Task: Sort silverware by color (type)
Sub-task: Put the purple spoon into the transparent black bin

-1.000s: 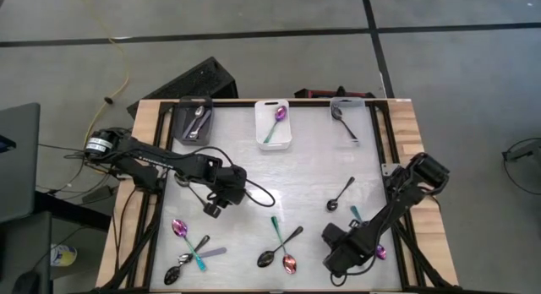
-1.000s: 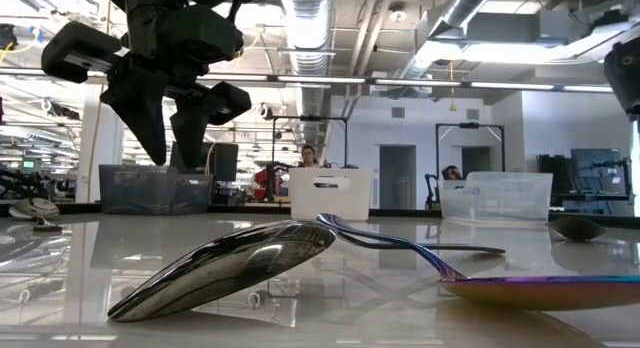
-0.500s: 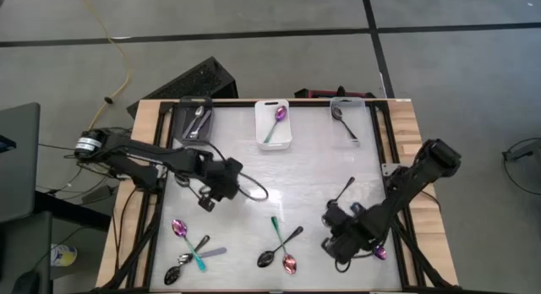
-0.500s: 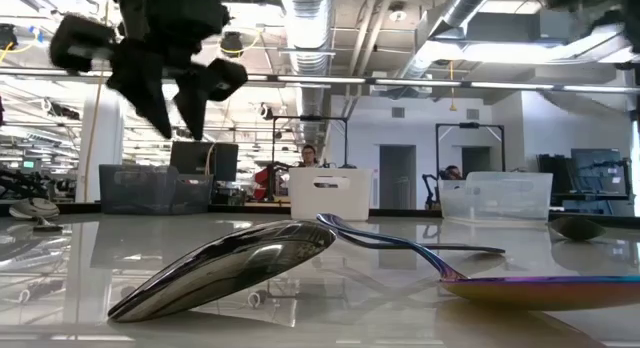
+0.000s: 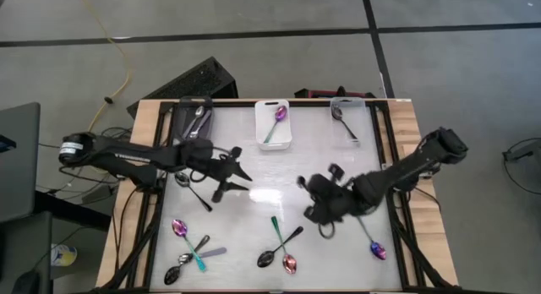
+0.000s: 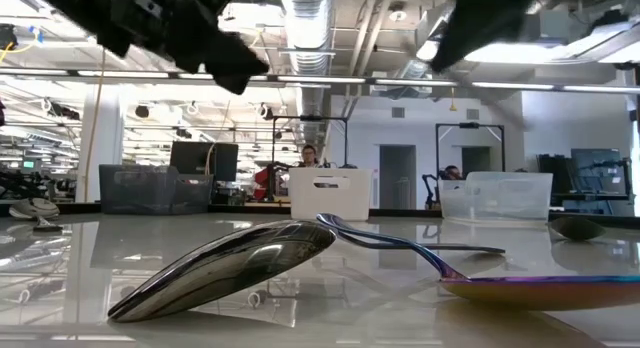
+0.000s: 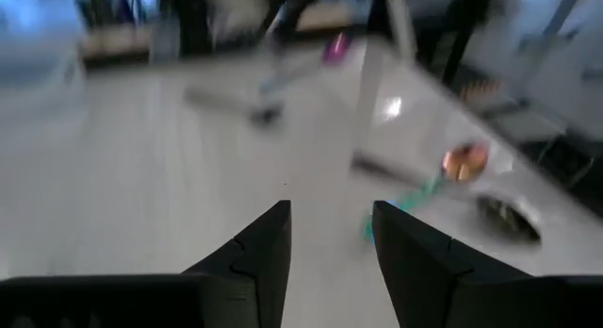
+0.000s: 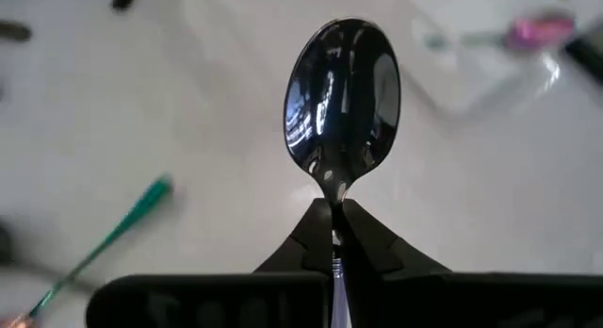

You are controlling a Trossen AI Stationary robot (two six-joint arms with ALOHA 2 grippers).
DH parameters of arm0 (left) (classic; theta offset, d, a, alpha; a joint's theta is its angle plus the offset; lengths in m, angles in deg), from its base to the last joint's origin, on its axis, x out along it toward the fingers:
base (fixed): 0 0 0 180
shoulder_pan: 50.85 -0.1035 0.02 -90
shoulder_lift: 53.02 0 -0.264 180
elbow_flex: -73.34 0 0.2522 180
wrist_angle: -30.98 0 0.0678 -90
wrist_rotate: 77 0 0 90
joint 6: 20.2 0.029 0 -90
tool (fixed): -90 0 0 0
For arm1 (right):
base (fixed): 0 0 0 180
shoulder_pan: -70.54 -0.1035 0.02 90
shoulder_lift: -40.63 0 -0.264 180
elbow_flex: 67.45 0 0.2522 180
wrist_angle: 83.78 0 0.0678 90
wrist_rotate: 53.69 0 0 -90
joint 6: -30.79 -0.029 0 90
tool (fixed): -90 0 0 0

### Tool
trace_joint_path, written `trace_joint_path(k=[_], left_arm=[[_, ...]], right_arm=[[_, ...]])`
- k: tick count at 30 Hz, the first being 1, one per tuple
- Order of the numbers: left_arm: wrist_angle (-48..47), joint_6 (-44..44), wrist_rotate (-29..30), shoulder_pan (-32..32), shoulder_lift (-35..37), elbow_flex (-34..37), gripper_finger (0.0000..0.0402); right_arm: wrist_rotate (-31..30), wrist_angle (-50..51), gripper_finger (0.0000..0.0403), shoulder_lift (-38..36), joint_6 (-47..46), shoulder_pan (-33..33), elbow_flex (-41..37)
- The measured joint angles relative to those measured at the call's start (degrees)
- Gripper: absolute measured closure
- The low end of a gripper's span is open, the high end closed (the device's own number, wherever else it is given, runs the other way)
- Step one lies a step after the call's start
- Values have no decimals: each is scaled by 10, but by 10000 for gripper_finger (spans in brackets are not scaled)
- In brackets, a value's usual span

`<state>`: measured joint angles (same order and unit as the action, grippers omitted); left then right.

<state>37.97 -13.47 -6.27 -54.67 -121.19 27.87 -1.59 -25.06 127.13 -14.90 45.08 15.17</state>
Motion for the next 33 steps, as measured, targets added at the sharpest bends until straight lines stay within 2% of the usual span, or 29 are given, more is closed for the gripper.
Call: trace_joint_path(k=[2, 5, 7, 10, 12, 16, 22, 33], left_arm=[[124, -13, 11, 15, -26, 35, 267], [309, -72, 117, 38, -69, 79, 267], [390, -108, 182, 47, -99, 102, 267], [448, -139, 207, 56, -141, 110, 267], [465, -151, 213, 58, -159, 108, 267], [467, -157, 238, 58, -175, 98, 267], [463, -144, 276, 58, -174, 77, 267], [400, -118, 268, 57, -173, 43, 267]], right_arm=[[11, -71, 376, 0, 67, 35, -12], [44, -216, 376, 0, 180, 83, -35], [60, -308, 376, 0, 244, 108, -47], [114, -463, 376, 1, 324, 139, -70], [170, -557, 376, 9, 355, 158, -85], [246, -611, 376, 17, 372, 187, -93], [259, -628, 376, 49, 373, 203, -93], [256, -665, 376, 75, 385, 219, -92]])
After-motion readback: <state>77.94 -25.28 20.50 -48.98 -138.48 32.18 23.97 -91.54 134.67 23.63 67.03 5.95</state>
